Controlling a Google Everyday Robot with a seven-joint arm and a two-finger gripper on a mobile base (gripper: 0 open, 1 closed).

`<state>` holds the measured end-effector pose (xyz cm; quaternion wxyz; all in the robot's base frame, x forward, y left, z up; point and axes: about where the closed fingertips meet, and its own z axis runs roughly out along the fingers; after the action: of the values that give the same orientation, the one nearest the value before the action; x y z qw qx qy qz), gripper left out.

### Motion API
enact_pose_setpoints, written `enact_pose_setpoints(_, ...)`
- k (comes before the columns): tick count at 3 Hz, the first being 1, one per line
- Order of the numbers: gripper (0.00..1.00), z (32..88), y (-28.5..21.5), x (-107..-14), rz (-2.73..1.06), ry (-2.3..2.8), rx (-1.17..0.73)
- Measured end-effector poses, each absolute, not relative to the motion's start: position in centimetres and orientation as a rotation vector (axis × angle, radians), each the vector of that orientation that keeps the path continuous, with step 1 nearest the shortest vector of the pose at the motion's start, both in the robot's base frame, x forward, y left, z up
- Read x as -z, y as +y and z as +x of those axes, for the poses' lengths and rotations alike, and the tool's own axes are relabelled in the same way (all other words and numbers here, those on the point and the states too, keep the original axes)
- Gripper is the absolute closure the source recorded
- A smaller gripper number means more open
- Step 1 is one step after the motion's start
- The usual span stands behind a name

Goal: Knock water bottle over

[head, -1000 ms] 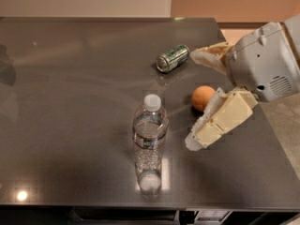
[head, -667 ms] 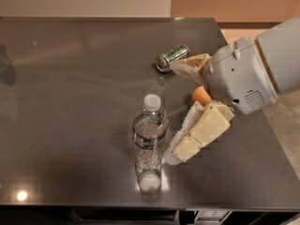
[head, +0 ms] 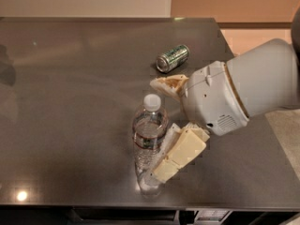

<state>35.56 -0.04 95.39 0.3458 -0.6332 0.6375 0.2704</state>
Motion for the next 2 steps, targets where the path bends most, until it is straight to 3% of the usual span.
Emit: enact_pose_setpoints(2,0.00,35.61,0.61,-94.25,-1.631,1.631,-0.707)
